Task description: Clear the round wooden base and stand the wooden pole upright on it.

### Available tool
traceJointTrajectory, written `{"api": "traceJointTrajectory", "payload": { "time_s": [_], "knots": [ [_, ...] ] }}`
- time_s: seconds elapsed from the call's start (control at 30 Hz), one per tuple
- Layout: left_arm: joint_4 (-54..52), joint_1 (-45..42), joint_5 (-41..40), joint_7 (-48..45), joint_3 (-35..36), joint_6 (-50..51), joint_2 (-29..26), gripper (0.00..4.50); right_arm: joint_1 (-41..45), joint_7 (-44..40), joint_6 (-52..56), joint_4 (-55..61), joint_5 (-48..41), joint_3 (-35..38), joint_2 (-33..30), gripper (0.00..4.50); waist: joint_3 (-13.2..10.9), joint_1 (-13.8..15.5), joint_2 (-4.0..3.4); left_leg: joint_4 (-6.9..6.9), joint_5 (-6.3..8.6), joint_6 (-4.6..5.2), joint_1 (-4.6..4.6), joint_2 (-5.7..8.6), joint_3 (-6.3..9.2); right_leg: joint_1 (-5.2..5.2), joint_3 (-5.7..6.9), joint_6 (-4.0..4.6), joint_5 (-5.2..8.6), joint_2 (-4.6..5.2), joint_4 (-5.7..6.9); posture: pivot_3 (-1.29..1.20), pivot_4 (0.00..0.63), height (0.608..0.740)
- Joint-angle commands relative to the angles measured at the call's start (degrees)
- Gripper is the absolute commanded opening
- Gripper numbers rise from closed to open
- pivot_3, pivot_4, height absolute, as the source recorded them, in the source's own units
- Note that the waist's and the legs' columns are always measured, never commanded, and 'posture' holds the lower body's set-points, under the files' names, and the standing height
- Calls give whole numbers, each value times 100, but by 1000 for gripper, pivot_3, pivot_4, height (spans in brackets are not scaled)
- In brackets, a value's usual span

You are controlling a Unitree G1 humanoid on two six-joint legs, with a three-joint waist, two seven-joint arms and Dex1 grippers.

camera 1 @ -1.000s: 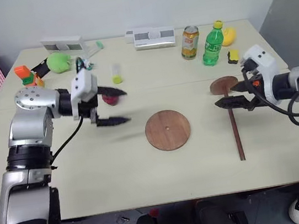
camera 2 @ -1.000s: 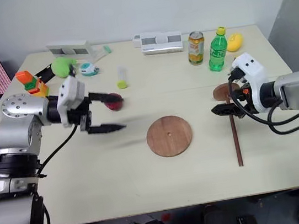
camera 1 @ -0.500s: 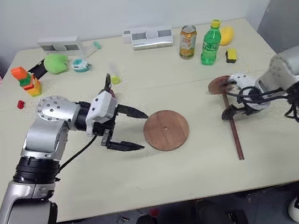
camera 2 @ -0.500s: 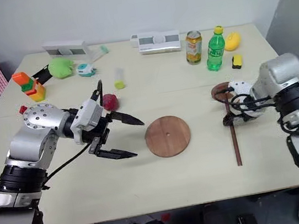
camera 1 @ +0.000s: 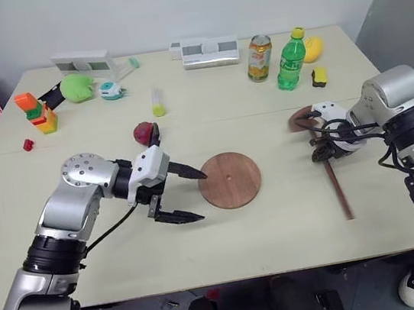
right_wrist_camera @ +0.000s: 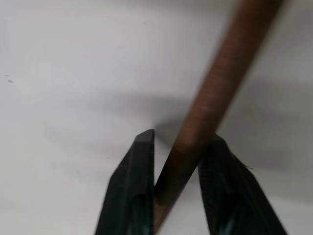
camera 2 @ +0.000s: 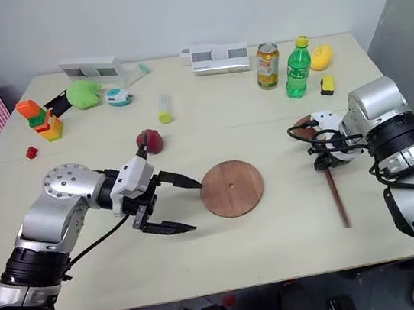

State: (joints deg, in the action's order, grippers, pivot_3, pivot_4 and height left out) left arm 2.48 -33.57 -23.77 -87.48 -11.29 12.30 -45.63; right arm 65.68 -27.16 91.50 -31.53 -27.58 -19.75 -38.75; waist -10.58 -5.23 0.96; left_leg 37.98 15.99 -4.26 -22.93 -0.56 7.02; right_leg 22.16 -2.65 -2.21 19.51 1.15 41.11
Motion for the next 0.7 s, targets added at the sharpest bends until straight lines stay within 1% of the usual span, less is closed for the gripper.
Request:
{"api": "traceJointTrajectory", "payload": {
  "time_s": [0.03,0.1,0.17,0.2,0.23,0.3,0.33,0.4,0.43,0.47,0.53,0.7],
  "knots": [
    [-346,152,-49,199,246,138,-55,4500,-107,255,100,291,38,946,82,264,0,13,0,0,0,0,0,0,0,0,0,0,0,0,-1,0,150,740],
    [-410,234,-60,314,308,224,-66,4500,-230,434,100,479,25,1417,161,258,0,20,0,0,0,0,-2,1,0,-1,0,0,0,2,-1,0,150,740],
    [-432,324,-19,472,376,275,-75,4500,-405,776,-190,1065,56,2347,484,258,0,24,0,1,0,0,-3,3,-1,-1,-1,0,0,3,-2,0,150,740],
    [-438,353,-6,522,398,290,-78,4500,-442,859,-241,1250,41,2650,604,258,0,27,0,0,0,0,-3,2,1,-2,2,0,0,3,-3,0,150,740],
    [-444,383,-5,623,443,343,-61,4500,-599,807,-703,1801,-54,2854,704,258,0,21,0,1,0,0,-3,1,0,-1,0,0,0,3,-1,0,150,740],
    [-457,430,-31,729,499,410,-55,4500,-857,713,-1324,2610,-137,3001,855,258,0,17,-1,2,0,0,-2,-2,0,1,0,0,0,1,4,0,150,740],
    [-469,471,-40,805,529,451,-48,4500,-1083,703,-1732,3216,-230,3120,1088,258,0,15,-1,-2,0,0,-2,-1,0,3,-1,0,0,1,4,0,150,740],
    [-471,525,-38,918,574,515,-35,4500,-1491,747,-2440,4030,-151,3049,1369,258,1,9,-3,-5,0,0,-1,-3,2,3,3,0,0,0,1,0,150,740],
    [-461,544,-29,961,594,546,-35,4500,-1685,701,-2680,4302,-300,3118,1666,258,1,8,-3,-7,0,0,-1,-4,2,4,3,0,0,-1,2,0,150,740],
    [-450,556,-25,979,609,560,-41,4500,-1814,670,-2824,4446,-401,3160,1871,258,2,7,-3,-6,0,0,-2,-6,3,3,4,0,0,-2,3,0,150,740],
    [-458,579,-54,1012,638,632,-59,4500,-2144,502,-3512,4778,-368,2985,2175,258,1,13,-3,-4,0,-1,0,-5,4,2,4,0,0,-3,4,0,150,740],
    [-593,658,-89,1154,696,767,-33,4500,-2975,533,-5070,5107,481,1734,2654,258,2,22,-3,1,-1,-2,2,0,5,-2,5,0,0,0,5,0,150,740]
  ]
}}
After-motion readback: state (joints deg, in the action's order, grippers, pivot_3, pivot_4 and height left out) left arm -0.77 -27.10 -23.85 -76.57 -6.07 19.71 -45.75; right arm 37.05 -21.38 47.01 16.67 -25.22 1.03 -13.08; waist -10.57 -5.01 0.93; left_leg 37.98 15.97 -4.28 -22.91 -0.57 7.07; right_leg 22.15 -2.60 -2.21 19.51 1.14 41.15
